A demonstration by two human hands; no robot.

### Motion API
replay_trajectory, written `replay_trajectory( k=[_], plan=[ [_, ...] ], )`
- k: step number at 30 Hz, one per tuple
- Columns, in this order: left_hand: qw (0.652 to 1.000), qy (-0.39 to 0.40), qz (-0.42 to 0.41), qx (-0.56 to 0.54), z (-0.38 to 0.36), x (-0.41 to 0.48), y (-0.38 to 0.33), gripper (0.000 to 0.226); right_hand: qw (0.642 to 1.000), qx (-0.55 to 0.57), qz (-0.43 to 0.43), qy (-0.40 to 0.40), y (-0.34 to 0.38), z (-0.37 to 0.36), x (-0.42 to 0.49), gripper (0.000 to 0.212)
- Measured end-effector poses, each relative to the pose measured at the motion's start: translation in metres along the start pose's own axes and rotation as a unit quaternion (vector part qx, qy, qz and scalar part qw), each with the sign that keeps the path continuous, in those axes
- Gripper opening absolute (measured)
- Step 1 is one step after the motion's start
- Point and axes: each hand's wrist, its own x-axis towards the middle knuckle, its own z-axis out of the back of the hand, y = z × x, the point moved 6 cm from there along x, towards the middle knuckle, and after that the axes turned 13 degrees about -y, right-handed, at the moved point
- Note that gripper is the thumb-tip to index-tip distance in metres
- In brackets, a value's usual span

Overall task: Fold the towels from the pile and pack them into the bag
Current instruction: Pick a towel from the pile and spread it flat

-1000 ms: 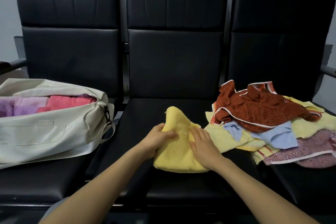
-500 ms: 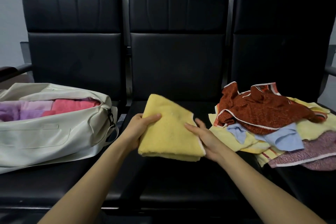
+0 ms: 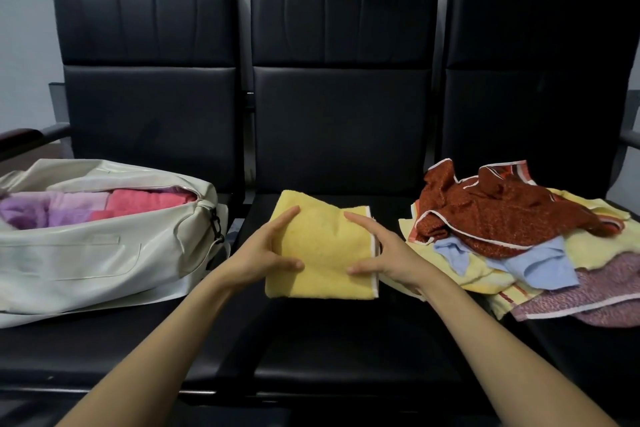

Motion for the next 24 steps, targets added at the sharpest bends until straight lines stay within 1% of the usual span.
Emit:
replay_trajectory(
  k=[2,5,7,9,12,14,16,18,19,20,21,22,23,24],
  plan=[
    [1.0,0.0,-0.004,0.024,-0.003,0.001,0.002,0.104,0.996,-0.085,0.008,-0.021,-0.002,0.001,-0.001,0.096],
    [0.997,0.008,-0.018,0.073,-0.009,0.0,0.003,0.111,0.977,-0.207,0.013,-0.057,-0.007,0.004,0.001,0.102],
    [0.993,-0.002,-0.035,0.112,-0.013,0.0,0.002,0.111,0.96,-0.262,0.032,-0.096,-0.008,0.004,0.003,0.095],
    [0.984,-0.053,-0.07,0.153,-0.012,0.003,-0.001,0.106,0.945,-0.282,0.06,-0.152,-0.003,0.007,0.003,0.082],
    [0.959,-0.154,-0.151,0.186,-0.007,0.004,-0.012,0.094,0.915,-0.319,0.114,-0.217,0.009,0.009,0.001,0.065],
    [0.936,-0.201,-0.209,0.201,-0.005,0.0,-0.018,0.09,0.894,-0.333,0.155,-0.256,0.02,0.012,-0.004,0.052],
    [0.911,-0.233,-0.249,0.232,-0.003,-0.004,-0.025,0.087,0.874,-0.339,0.194,-0.288,0.028,0.016,-0.007,0.041],
    [0.878,-0.261,-0.288,0.28,-0.002,-0.007,-0.031,0.081,0.858,-0.353,0.217,-0.304,0.034,0.018,-0.009,0.032],
    [0.863,-0.272,-0.303,0.298,-0.001,-0.009,-0.033,0.077,0.852,-0.361,0.224,-0.307,0.036,0.019,-0.009,0.03],
    [0.857,-0.28,-0.31,0.302,0.0,-0.011,-0.033,0.071,0.849,-0.364,0.232,-0.306,0.036,0.019,-0.01,0.03],
    [0.863,-0.275,-0.31,0.289,0.002,-0.012,-0.033,0.064,0.852,-0.357,0.238,-0.3,0.036,0.02,-0.011,0.031],
    [0.875,-0.266,-0.304,0.265,0.006,-0.014,-0.033,0.054,0.865,-0.333,0.241,-0.288,0.036,0.021,-0.012,0.033],
    [0.894,-0.249,-0.29,0.233,0.01,-0.017,-0.033,0.045,0.89,-0.286,0.234,-0.266,0.036,0.025,-0.012,0.036],
    [0.92,-0.22,-0.261,0.193,0.015,-0.02,-0.033,0.041,0.923,-0.219,0.215,-0.233,0.037,0.028,-0.014,0.039]
  ],
)
